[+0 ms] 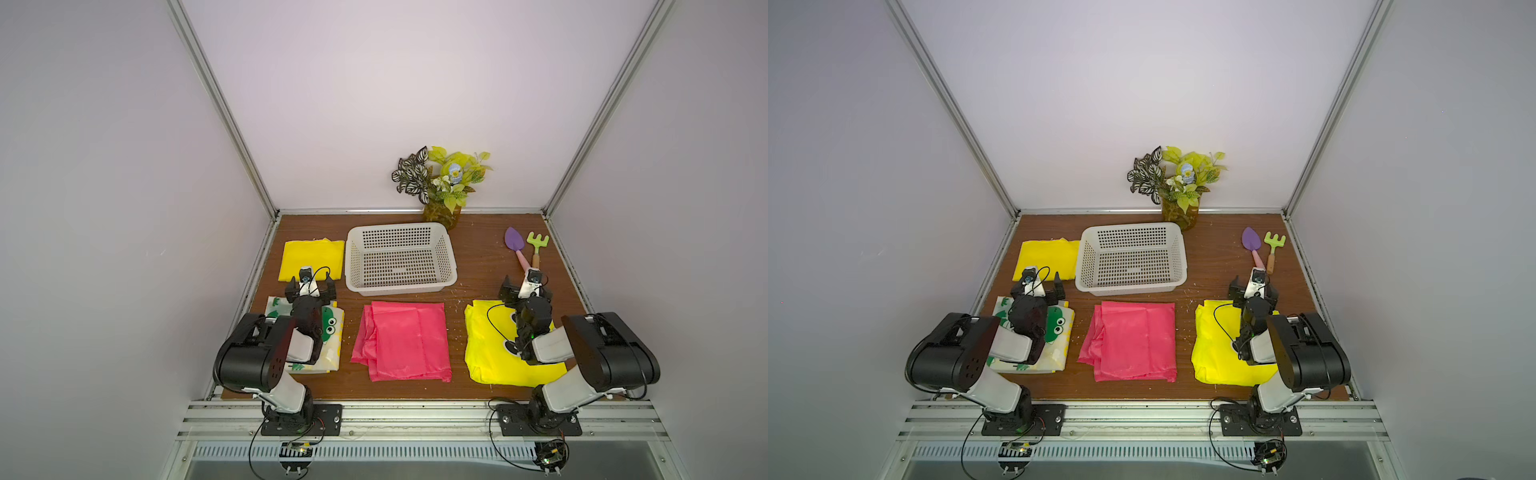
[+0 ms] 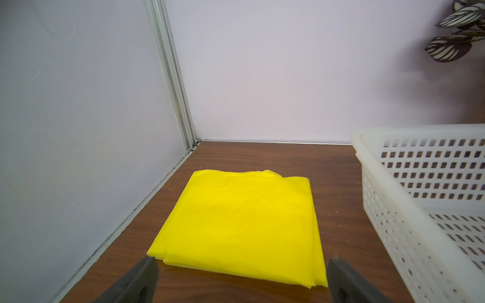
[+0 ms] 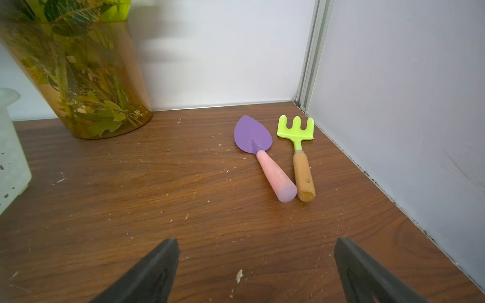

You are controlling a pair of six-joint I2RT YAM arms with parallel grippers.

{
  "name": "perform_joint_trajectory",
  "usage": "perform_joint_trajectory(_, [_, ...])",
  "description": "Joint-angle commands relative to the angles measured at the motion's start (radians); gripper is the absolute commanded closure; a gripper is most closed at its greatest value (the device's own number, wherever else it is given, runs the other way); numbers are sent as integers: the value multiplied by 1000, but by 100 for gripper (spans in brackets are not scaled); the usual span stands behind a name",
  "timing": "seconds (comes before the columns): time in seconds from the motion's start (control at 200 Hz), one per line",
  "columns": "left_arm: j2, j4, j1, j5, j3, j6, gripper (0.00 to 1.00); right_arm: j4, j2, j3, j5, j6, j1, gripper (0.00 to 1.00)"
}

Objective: Put the folded raincoat in the basket
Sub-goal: Pick up the raincoat from the center of the board.

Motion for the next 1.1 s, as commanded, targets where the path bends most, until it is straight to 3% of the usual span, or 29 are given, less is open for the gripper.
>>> perform_joint_trajectory(0.0, [-19,-9,12,8,-9,9,1,44,-31,-2,-11,-13,-5,0])
perform_joint_trajectory(0.726, [-19,-12,13,9,-8,9,0,39,-31,-3,-23,-6,-9,1])
perform_joint_trajectory(0.861, [-37,7,13,-112,-22,-30,0,42,-33,-4,-21,-10,-9,0])
perform_joint_trajectory(0.971, [-65,1,-2,-92,-41,-12,1,55,-34,-5,-9,-14,-8,0])
perform_joint_trajectory(1.096, [-49,14,-19,-122,-32,6,0,-244,-144,103,9,-26,7,0])
